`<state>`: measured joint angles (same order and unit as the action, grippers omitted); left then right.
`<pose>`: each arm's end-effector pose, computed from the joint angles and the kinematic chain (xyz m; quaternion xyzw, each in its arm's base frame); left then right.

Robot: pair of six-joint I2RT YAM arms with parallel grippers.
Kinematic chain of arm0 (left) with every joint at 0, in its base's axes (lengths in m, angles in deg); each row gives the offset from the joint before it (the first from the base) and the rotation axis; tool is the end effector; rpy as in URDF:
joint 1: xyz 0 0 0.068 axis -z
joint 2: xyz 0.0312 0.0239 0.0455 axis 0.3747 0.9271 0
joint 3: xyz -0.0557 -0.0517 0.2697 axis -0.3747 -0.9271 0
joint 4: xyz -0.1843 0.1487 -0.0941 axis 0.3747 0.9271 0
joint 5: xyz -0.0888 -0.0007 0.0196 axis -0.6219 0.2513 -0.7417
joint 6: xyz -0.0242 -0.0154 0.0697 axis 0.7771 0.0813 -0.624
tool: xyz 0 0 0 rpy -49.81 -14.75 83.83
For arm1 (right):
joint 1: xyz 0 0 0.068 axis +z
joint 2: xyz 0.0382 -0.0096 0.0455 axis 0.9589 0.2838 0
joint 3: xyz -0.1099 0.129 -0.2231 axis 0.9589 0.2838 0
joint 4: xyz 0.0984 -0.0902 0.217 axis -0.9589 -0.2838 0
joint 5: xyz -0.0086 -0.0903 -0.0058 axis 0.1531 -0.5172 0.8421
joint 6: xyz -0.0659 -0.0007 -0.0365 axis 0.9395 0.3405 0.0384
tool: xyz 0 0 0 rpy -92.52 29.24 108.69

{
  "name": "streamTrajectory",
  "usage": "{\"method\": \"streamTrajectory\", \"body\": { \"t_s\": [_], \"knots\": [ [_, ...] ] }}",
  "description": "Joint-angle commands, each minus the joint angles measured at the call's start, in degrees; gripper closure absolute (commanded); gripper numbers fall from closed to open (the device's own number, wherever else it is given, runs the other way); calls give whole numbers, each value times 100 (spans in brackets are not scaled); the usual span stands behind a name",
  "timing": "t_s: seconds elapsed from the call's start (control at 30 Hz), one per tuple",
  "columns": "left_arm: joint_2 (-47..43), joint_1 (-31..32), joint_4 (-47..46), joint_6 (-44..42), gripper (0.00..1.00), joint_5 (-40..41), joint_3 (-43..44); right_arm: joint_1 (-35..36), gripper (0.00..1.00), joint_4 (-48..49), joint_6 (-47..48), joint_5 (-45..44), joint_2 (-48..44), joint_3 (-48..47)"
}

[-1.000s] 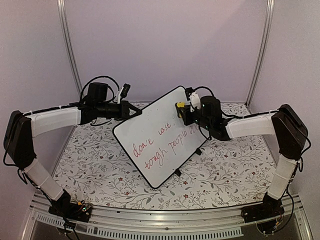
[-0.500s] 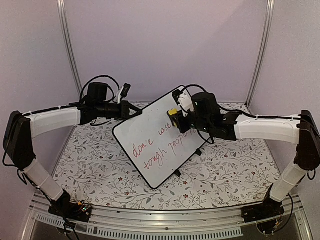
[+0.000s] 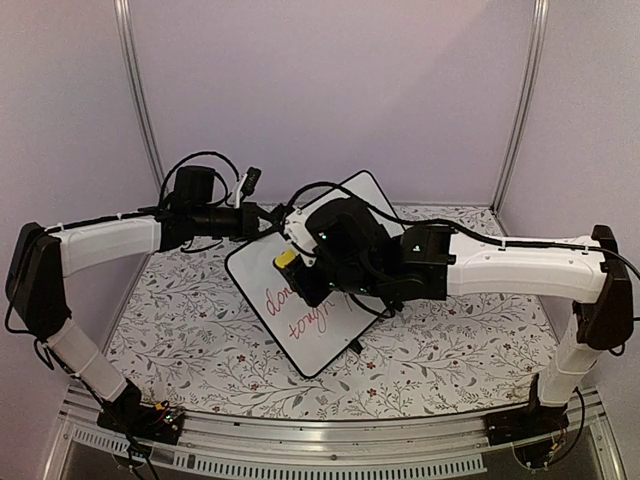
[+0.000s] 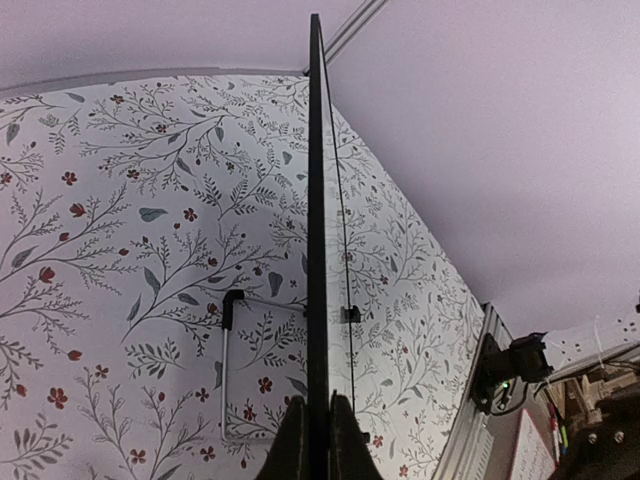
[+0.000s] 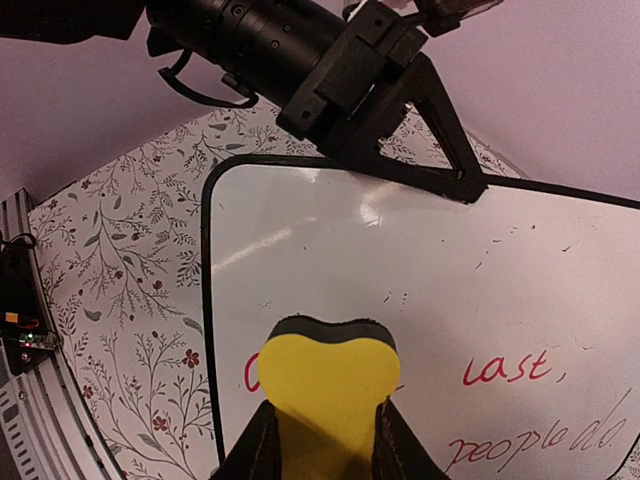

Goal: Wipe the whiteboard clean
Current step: Erase the whiteboard at the center of the board.

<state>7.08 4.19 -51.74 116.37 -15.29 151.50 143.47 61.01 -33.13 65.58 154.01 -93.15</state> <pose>0.3174 -0.1987 0.2751 0.1614 0.8058 -0.4647 0.3298 0.1645 0.3865 0.3159 -0.3919 0.7735 0.1651 0.4700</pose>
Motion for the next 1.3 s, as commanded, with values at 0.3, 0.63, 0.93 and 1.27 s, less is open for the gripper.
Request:
{"method": "streamTrajectory", "body": {
  "t_s": [0.3,0.63,0.93,1.27],
  "knots": [
    [-232,106,-331,-183,100,-109,-139,230,70,-1192,-645,-258,1660,-1784],
    [-265,108,-362,-161,100,-100,-164,238,68,-1319,-760,-130,1849,-1941],
    [-268,110,-370,-158,100,-90,-165,240,68,-1266,-738,-52,1954,-1941],
    [-254,107,-371,-161,100,-97,-165,238,68,-1251,-685,-33,2065,-1885]
  ]
}}
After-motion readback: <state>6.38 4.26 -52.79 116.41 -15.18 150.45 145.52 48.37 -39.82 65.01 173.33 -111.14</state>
